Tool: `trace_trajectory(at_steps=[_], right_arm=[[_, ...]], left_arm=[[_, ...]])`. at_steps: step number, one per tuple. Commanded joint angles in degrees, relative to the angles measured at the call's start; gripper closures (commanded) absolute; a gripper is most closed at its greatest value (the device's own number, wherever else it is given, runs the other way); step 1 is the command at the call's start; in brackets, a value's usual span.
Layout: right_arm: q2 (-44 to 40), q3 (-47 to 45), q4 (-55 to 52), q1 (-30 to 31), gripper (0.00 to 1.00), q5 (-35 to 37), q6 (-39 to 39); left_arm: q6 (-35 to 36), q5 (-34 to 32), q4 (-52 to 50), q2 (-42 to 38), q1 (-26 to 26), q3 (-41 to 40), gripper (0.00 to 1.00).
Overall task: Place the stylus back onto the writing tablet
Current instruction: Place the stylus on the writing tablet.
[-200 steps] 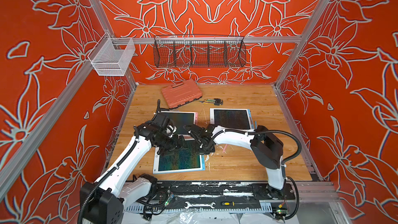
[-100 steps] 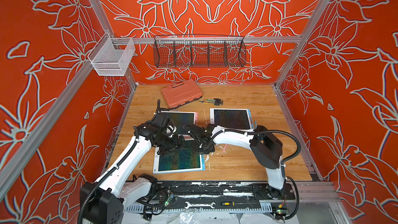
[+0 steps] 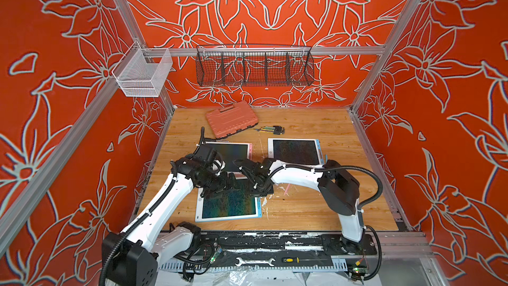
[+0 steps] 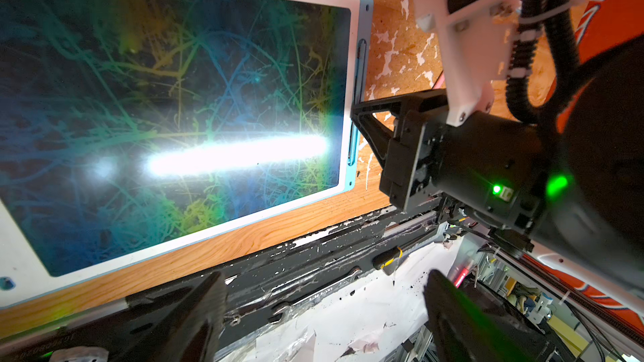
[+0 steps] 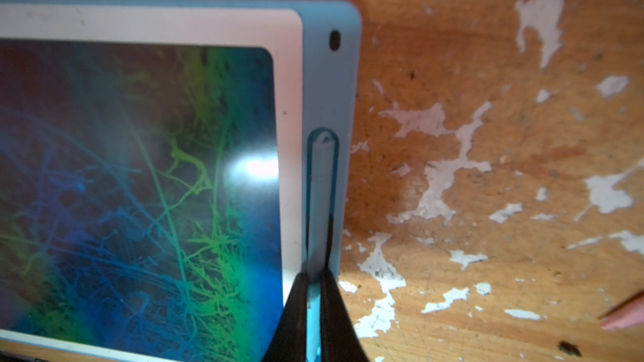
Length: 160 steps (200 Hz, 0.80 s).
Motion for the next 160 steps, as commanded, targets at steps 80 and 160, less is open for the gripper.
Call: trace_trajectory(at_steps=[80,160], right_arm=[[0.35,3.07,-2.71,0.22,0.84,4.01,-0.90],[2.00,2.63,-2.77,0.22,0.88,2.94,-0.72]], left_arm=[[0.80,0.14,-1.29,-0.36,0.57,-0.26,0.13],[0.92,0.23,-1.28,-0.13,0.57,-0.09,0.13]])
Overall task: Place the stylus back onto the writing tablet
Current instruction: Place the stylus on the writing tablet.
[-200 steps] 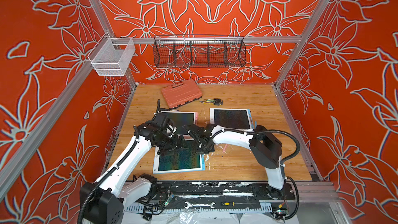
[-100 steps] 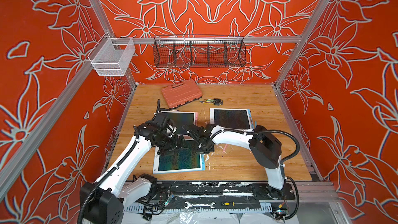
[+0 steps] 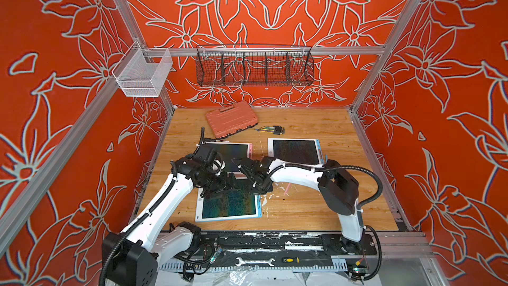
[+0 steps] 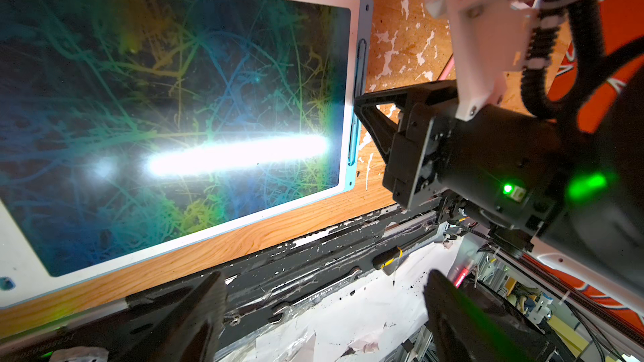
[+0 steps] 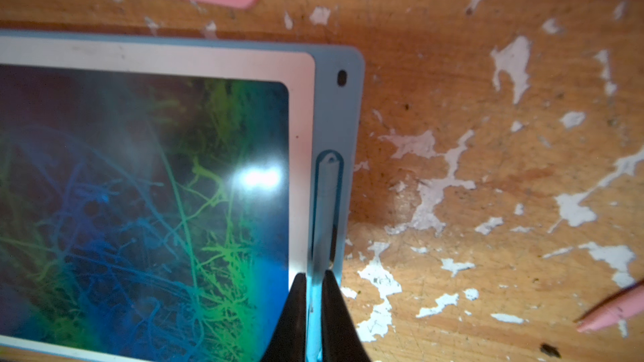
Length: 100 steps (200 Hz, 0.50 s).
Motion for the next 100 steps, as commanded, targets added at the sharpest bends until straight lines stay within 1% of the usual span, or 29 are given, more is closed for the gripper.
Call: trace_trajectory(at_steps=[1,100], right_arm=[[1.36,0.69,-1.84,0.26,0.88,1.06,0.43],[2.42,-0.05,-2.49,0.22,0.96,0.90,0.82]], left_arm=[[0.93,0.23,-1.32,-0.12,0.57,-0.08,0.13],[0.96,0.06,-1.36,-0.21,0.57,-0.13,0.13]])
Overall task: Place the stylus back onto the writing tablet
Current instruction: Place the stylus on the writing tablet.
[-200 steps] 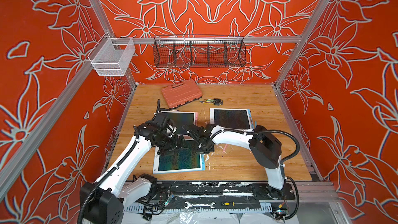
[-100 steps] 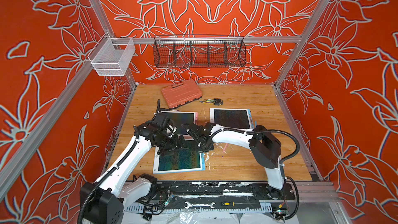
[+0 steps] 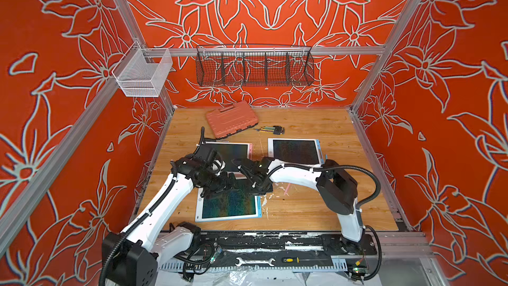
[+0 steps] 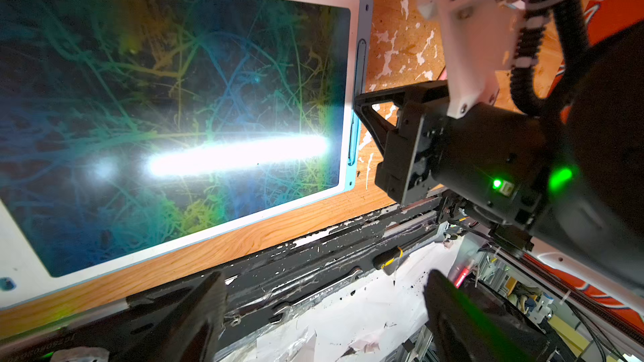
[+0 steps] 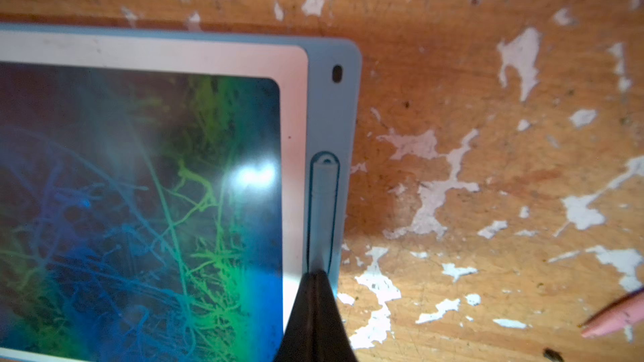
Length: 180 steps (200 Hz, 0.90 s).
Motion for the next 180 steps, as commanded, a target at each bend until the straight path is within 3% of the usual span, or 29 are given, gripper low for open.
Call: trace_trajectory(at_steps=[1,180], right_arm=[[1.90,-0.07,-2.33,0.22,0.96,0.97,0.82],[4.03,-1.37,-2.87,0.13,0.99,0.74,3.49]], left_arm=[[0.77,0.08,-1.36,-0.21,0.61,-0.11,0.13],[0.55,-0.10,-1.45,-0.37,0.57,-0.15,0.13]])
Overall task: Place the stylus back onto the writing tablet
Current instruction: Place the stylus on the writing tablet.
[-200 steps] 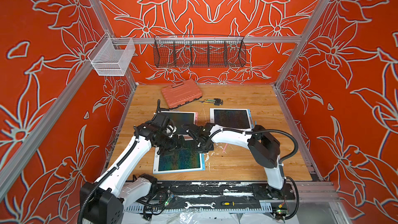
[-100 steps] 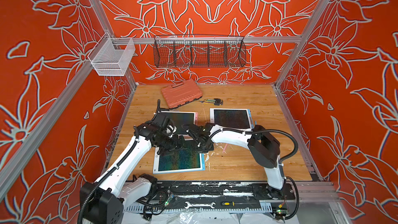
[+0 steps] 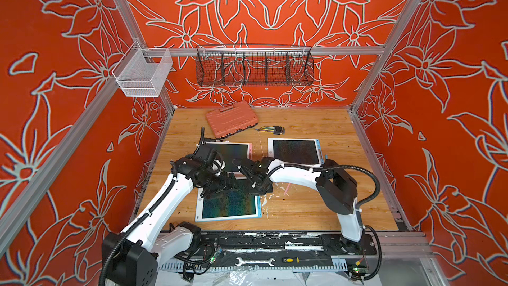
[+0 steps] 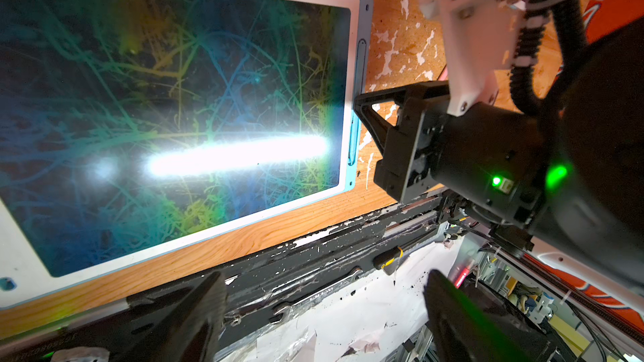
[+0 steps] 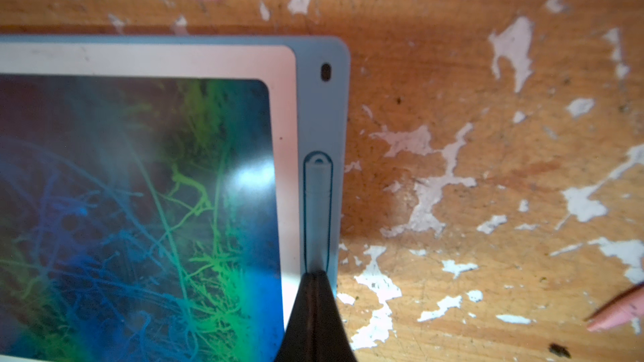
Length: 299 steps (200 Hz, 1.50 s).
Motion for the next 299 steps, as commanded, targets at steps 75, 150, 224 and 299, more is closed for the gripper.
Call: trace_trajectory(at_steps=[75,150,224,299], right_arm=[[-3.57,-0.70,1.29,0.17,0.90,4.26,-1.40],[-6.35,-1.23,-0.58,-0.05,0.91,4.54,0.50],[-1.87,0.00,-0.91,0.00,0.95,1.50,-0.64],[1.39,0.47,-1.15,-0.04,0.95,0.25,-1.38]], left_arm=[[0.39,-1.63,-1.61,-1.71,0.57,0.60,0.13],[0.27,-0.74,-0.95,-2.06,0.88,0.36,0.13],[0.62,-0.25,-0.92,-1.52,0.85,0.36,0.13],[0.72,-0.25,-0.91,-1.24,0.98,0.40,0.13]])
